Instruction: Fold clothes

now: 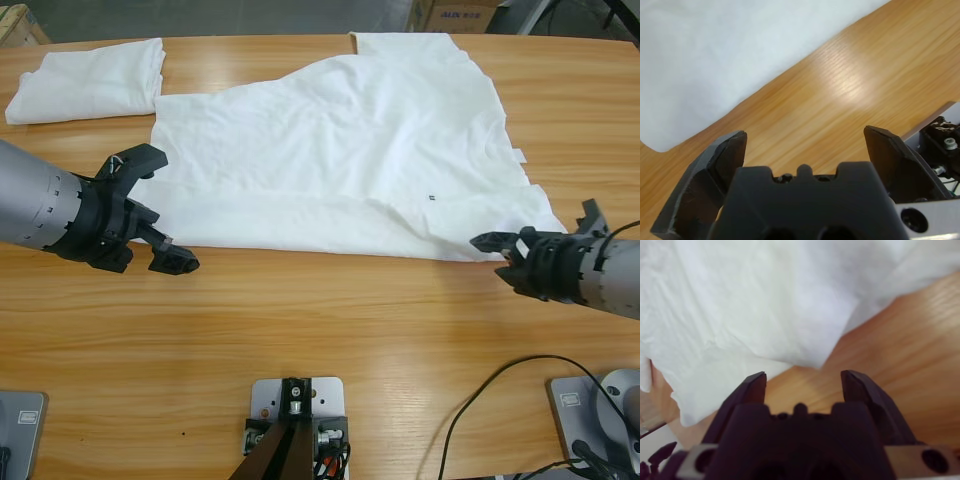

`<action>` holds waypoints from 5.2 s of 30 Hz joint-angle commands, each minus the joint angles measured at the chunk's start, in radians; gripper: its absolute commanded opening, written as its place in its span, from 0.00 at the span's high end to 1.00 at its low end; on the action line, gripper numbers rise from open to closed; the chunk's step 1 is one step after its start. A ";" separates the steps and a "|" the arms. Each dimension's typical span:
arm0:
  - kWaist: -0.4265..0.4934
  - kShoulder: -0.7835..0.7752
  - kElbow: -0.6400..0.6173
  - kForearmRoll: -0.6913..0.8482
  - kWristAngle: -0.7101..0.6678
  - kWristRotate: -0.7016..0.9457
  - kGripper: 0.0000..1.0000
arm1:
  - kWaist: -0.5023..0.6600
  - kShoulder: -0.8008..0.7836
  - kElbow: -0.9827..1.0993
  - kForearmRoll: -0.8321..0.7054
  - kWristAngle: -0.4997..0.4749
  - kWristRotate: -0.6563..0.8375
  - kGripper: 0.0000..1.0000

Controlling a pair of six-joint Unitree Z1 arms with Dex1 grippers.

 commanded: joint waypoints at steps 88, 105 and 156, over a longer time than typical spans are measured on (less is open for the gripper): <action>-0.036 0.012 0.056 -0.024 0.012 -0.051 0.08 | -0.268 0.233 -0.239 0.219 -0.052 -0.674 1.00; -0.036 0.008 0.058 -0.026 0.019 -0.060 0.08 | -0.311 0.054 -0.252 0.256 -0.012 -0.726 0.92; 0.503 -0.007 0.750 -0.966 -0.204 -0.666 1.00 | -0.297 -0.133 -0.098 0.424 -0.034 0.023 0.23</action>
